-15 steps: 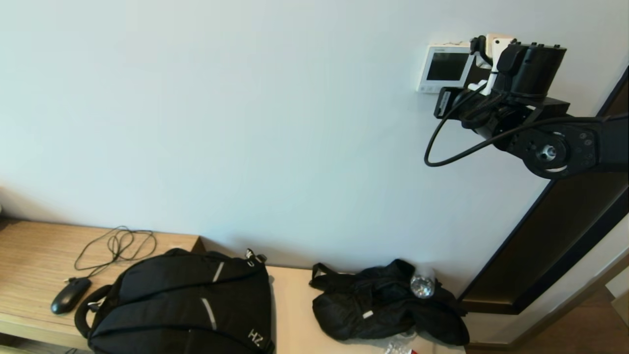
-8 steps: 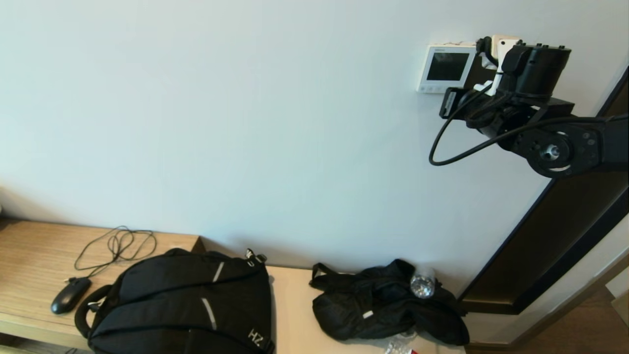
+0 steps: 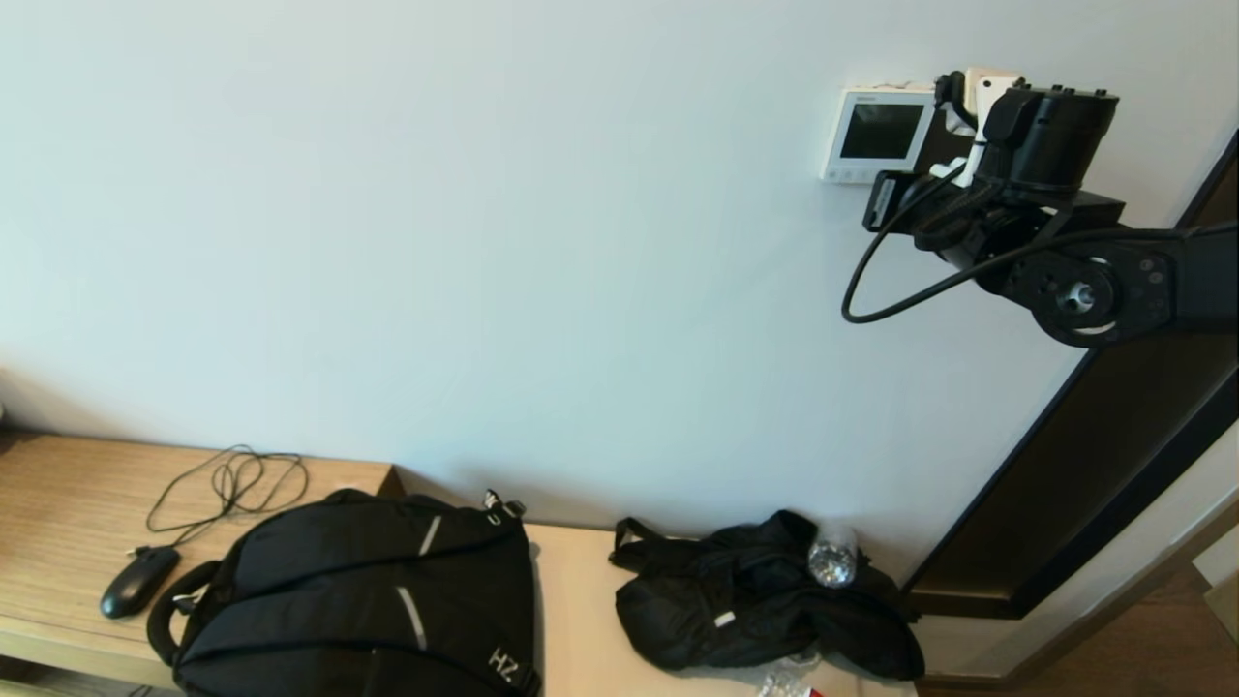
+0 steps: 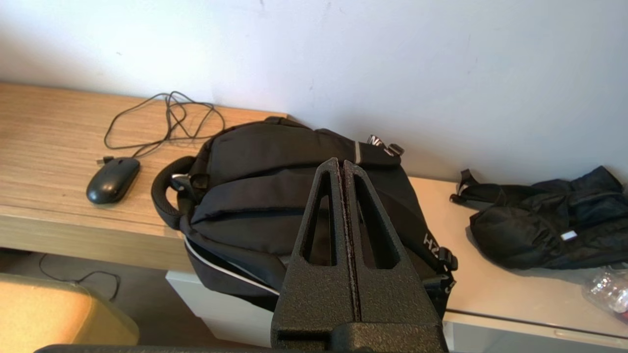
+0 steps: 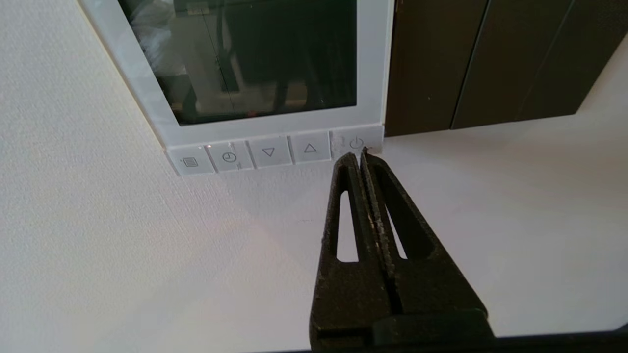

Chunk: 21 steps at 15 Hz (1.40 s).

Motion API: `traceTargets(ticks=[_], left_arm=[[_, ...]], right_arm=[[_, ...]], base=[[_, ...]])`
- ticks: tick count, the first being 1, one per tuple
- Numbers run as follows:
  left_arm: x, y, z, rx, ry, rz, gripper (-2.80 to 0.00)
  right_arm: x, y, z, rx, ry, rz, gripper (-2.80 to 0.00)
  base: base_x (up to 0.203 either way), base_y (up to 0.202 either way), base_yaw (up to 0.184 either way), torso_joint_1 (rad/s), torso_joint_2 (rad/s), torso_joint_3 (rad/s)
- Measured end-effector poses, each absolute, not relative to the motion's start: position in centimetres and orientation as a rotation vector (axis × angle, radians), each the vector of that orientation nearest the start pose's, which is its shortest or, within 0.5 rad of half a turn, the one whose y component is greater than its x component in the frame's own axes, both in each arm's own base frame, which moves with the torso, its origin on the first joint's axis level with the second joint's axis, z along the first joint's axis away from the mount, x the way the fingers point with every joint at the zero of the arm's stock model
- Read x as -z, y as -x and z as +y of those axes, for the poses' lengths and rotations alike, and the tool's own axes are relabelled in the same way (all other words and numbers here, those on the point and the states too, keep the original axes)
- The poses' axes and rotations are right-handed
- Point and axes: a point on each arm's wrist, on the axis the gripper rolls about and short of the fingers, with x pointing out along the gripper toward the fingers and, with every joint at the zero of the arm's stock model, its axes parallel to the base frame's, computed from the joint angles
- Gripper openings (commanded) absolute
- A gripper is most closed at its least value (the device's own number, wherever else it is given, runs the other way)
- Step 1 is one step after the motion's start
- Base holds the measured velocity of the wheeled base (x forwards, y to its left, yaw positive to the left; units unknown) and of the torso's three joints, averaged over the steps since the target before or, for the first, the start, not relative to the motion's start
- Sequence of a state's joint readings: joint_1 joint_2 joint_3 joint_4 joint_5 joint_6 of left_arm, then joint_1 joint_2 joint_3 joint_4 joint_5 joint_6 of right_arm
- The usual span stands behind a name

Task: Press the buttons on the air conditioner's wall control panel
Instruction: Turn on the central air conditioner

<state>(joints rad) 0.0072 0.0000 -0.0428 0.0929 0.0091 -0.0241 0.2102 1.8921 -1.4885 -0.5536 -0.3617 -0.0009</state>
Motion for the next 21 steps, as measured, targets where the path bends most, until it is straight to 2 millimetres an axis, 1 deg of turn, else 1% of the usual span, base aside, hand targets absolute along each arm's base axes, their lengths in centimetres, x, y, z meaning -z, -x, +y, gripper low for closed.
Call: traceTargets(ticks=[2,7,11,17,21], left_arm=[[-7.8,2.6,0.0,-0.017,0.024,0.050,-2.80],[-7.8,2.6,0.0,-0.017,0.024,0.050,-2.80],[-7.8,2.6,0.0,-0.017,0.024,0.050,-2.80],[-7.8,2.6,0.0,-0.017,0.024,0.050,-2.80],[-7.8,2.6,0.0,-0.017,0.024,0.050,-2.80]], right_arm=[[-30.1,-38.1,7.3,0.150,-0.042,-0.149,-2.80],[-30.0,-38.6,6.5,0.166,-0.038,-0.148,-2.80],[-30.0,-38.6,6.4,0.170,-0.038,-0.149,-2.80],[-30.3,-37.4,7.4,0.138,-0.041,-0.147,-2.80],[-30.6,-37.4,7.8,0.127,-0.044,-0.160,-2.80]], base=[[0.000,0.000,0.000,0.000,0.00,0.000],[0.000,0.000,0.000,0.000,0.00,0.000],[0.000,0.000,0.000,0.000,0.00,0.000],[0.000,0.000,0.000,0.000,0.00,0.000],[0.000,0.000,0.000,0.000,0.00,0.000]])
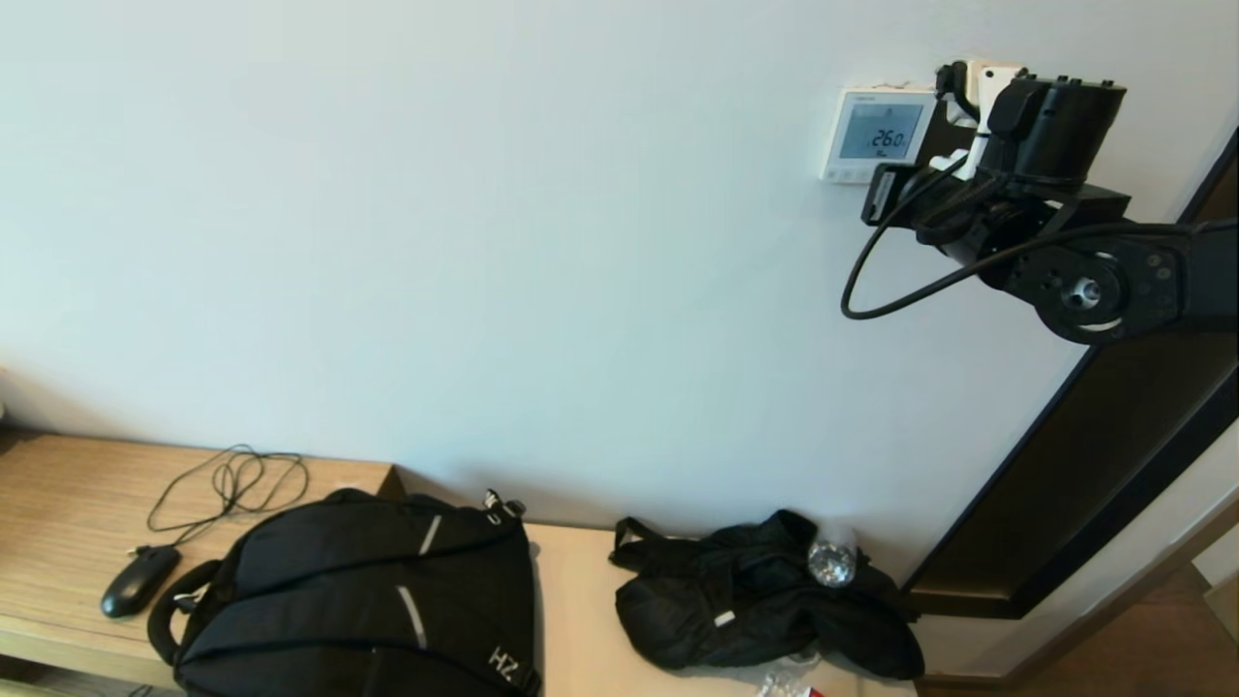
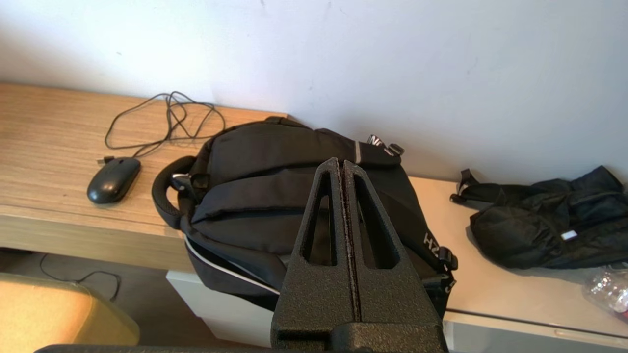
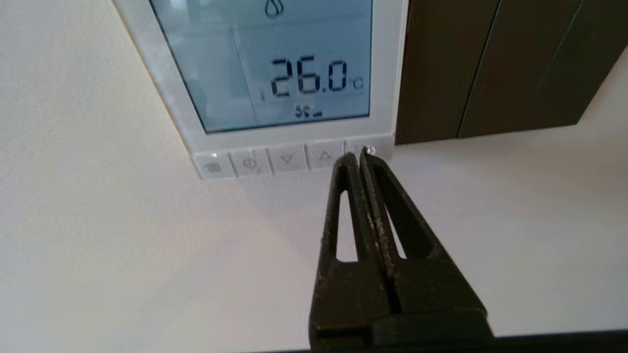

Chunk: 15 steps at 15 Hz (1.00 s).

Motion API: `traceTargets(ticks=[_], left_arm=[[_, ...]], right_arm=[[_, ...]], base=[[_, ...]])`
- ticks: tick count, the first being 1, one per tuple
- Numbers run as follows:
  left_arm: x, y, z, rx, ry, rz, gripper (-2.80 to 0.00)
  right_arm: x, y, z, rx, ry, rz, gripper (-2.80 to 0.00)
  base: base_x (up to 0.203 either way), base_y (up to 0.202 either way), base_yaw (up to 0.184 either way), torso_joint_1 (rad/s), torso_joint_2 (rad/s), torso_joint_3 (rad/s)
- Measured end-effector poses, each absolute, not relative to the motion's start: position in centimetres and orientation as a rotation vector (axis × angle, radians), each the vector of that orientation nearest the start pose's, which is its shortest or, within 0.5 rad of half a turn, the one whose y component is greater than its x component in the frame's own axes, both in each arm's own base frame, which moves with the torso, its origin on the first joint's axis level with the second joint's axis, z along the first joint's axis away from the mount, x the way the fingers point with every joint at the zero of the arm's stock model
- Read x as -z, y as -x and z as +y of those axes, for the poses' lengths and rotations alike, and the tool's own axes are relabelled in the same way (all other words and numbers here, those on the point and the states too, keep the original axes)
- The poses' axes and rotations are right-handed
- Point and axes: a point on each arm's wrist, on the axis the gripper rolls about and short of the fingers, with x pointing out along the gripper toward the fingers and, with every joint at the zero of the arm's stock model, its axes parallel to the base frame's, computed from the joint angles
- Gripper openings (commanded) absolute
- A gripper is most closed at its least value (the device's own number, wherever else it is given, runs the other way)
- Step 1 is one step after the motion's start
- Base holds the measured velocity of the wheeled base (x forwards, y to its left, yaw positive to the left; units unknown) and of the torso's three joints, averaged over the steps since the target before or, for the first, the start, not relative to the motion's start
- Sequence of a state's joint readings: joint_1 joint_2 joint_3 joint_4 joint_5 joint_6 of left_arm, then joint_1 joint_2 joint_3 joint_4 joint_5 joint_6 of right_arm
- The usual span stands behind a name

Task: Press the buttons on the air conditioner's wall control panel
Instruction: Turn on the central air conditioner, then press the temperature decrease button

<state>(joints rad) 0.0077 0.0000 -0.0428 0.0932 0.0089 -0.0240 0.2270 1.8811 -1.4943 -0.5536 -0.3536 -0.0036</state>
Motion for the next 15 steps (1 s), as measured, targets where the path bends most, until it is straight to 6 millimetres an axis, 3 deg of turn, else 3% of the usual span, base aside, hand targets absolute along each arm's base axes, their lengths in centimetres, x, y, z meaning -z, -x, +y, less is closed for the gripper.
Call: traceTargets(ticks=[15], left_arm=[[-7.8,2.6,0.0,-0.017,0.024,0.050,-2.80]], right_arm=[[-29.8,-38.4,9.7,0.088,-0.045,-0.148,-2.80]], base=[[0.000,0.000,0.000,0.000,0.00,0.000]])
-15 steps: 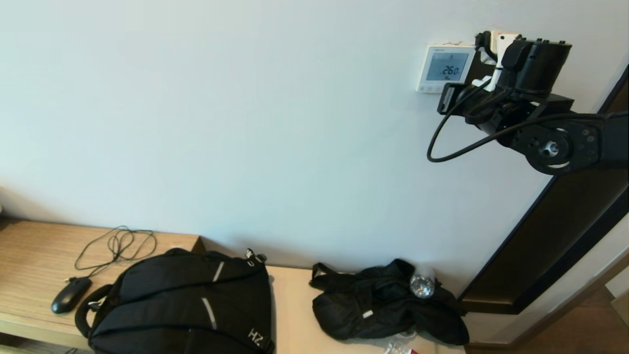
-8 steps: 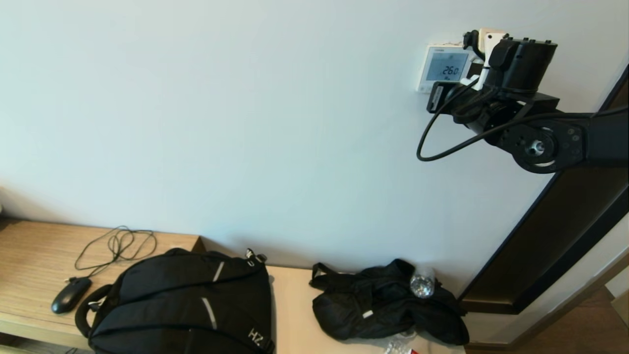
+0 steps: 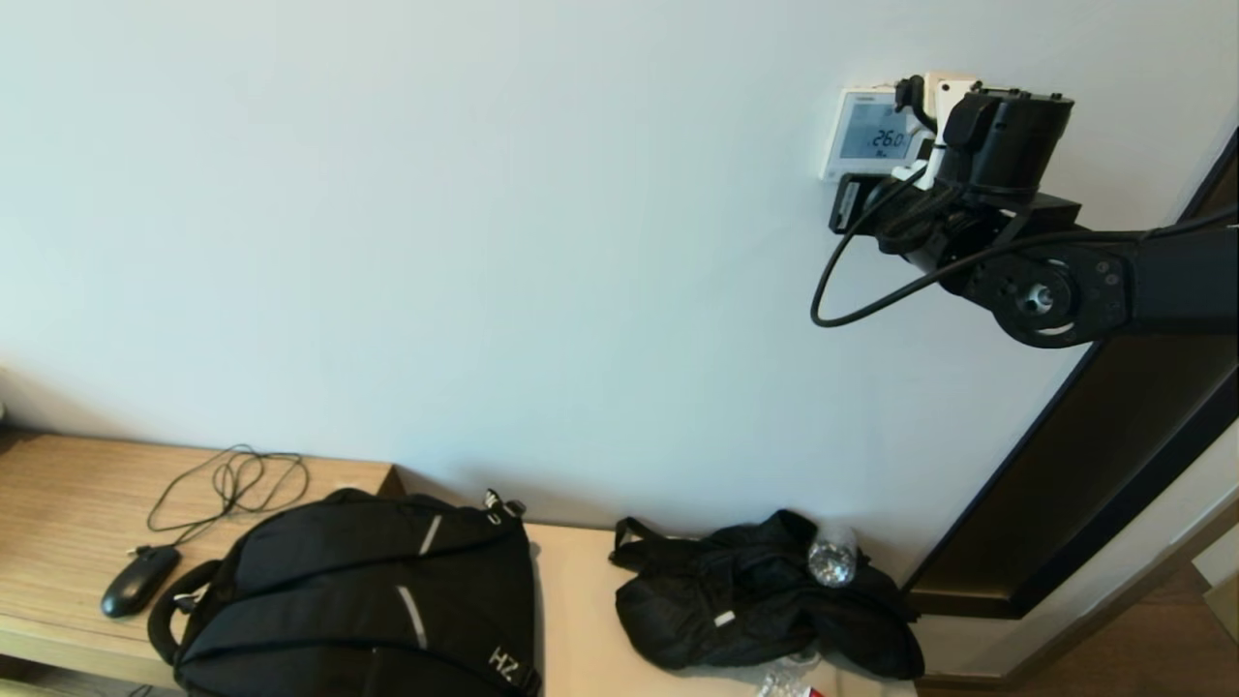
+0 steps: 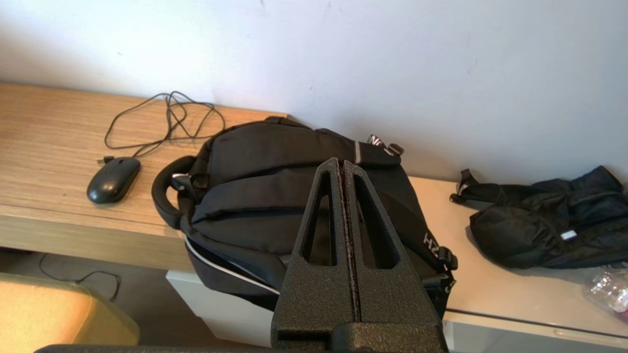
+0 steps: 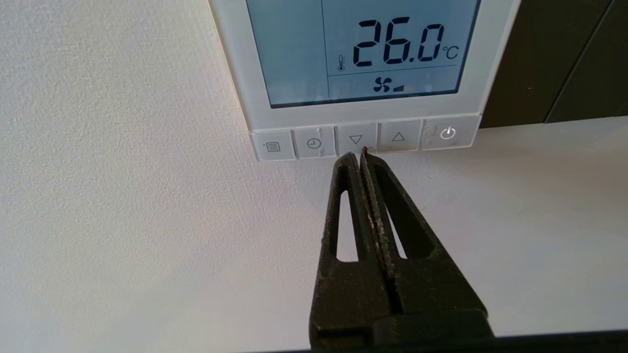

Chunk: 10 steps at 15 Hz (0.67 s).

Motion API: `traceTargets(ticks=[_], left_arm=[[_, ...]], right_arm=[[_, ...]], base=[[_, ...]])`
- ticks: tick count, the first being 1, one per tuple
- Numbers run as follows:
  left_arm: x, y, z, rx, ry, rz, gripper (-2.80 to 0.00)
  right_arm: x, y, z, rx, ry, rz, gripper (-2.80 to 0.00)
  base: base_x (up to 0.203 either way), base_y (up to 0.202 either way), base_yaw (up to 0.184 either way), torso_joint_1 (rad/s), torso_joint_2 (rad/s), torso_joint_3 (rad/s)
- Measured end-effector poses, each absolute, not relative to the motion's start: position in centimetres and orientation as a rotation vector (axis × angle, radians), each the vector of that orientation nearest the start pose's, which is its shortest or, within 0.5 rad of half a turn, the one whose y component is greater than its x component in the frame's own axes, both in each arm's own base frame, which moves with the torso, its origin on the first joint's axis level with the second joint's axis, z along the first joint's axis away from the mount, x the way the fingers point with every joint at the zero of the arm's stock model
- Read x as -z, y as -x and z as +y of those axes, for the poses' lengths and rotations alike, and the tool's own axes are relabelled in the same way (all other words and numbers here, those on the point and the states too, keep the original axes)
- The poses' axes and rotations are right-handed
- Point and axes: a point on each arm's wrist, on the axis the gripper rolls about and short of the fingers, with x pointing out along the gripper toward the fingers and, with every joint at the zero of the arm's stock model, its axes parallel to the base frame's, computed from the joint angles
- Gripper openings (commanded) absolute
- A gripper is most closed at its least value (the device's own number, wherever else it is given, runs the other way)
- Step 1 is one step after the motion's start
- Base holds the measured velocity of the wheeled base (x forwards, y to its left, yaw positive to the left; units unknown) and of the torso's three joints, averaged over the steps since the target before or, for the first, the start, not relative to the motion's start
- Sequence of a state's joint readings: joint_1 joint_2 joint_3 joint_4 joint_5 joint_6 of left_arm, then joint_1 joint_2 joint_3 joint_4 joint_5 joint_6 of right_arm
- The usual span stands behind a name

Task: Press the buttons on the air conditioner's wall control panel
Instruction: Press the temperature decrease button

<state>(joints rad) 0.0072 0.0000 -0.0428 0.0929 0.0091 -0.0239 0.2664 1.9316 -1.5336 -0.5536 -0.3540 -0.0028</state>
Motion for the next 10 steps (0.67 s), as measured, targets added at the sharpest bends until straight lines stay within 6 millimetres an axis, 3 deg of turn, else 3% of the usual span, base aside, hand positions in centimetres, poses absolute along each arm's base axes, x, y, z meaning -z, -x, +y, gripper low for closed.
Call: traceTargets(ticks=[10], left_arm=[[-7.78,2.63,0.00,-0.017,0.024,0.050,-2.80]], right_arm=[[-29.49,-39.11,9.78,0.092,-0.046,-0.146,-2.80]], base=[[0.000,0.000,0.000,0.000,0.00,0.000]])
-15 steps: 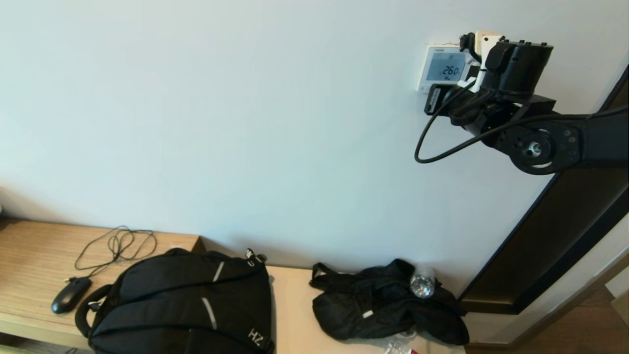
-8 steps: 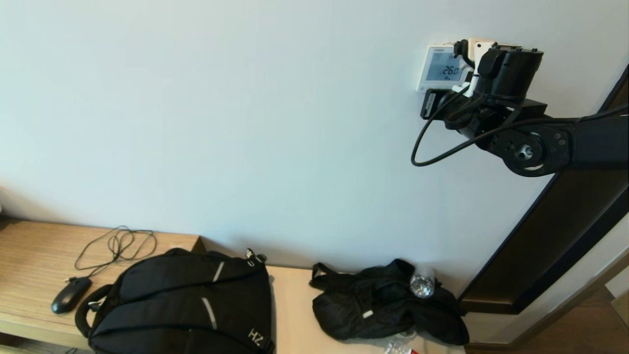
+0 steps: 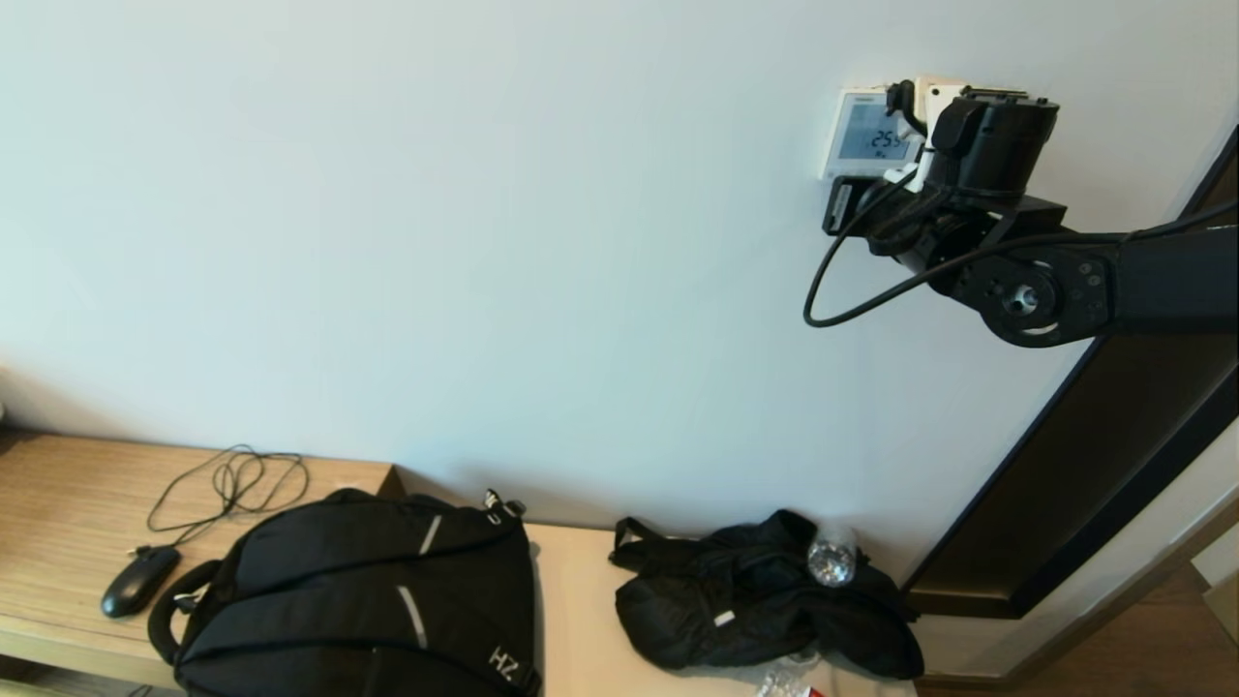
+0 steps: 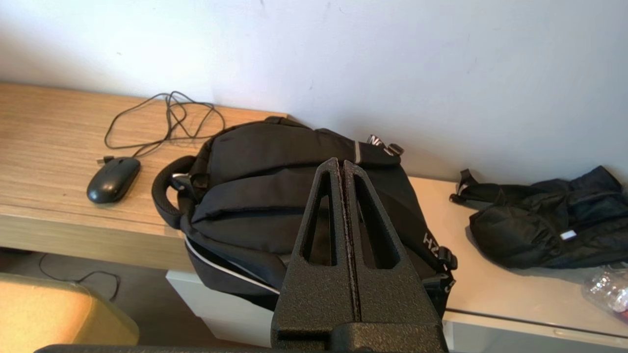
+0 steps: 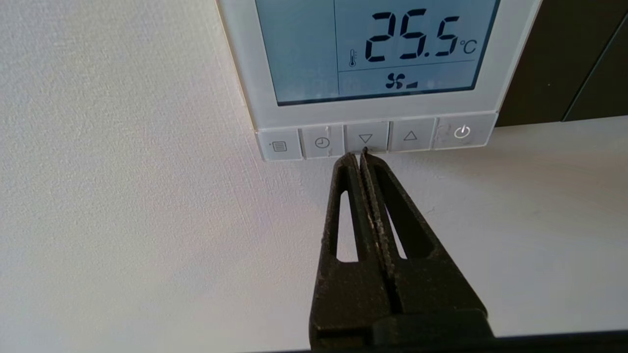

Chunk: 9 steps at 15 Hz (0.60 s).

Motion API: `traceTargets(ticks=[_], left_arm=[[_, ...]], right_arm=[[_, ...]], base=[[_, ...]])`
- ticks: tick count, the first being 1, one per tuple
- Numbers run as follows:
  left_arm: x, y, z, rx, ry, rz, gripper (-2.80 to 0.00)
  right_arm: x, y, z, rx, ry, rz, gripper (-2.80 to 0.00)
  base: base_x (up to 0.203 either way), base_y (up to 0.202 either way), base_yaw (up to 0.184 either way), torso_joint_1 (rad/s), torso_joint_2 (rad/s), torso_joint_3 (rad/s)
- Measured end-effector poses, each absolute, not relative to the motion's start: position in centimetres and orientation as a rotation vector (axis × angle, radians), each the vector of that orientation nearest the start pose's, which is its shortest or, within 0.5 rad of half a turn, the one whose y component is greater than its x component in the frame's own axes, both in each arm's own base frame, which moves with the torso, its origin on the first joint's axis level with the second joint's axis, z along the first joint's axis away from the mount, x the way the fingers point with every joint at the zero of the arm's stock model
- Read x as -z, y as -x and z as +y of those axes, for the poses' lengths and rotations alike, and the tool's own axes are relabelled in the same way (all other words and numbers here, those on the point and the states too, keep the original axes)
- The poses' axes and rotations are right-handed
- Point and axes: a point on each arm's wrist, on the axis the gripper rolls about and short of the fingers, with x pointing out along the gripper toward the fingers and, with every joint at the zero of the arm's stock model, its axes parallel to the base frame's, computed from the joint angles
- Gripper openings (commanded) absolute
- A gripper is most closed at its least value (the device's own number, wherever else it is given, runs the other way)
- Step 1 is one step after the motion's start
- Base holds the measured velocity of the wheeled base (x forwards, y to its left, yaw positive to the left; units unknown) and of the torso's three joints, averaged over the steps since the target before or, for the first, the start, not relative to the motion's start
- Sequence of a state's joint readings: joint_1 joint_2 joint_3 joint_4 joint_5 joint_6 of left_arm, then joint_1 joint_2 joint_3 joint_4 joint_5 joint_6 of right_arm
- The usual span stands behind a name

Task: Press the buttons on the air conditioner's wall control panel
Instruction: Press the temperature decrease button

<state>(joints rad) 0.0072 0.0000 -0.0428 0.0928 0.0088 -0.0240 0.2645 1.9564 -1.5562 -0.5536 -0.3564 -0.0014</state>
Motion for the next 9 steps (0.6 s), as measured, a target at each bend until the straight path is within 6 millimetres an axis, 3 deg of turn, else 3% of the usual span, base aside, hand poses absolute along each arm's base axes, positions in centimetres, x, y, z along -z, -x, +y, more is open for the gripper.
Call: traceTargets(ticks=[9], left_arm=[[-7.78,2.63,0.00,-0.016,0.024,0.050,-2.80]], right_arm=[[-29.61,-39.00,9.70,0.094,-0.048,-0.148,-2.80]], base=[[0.000,0.000,0.000,0.000,0.00,0.000]])
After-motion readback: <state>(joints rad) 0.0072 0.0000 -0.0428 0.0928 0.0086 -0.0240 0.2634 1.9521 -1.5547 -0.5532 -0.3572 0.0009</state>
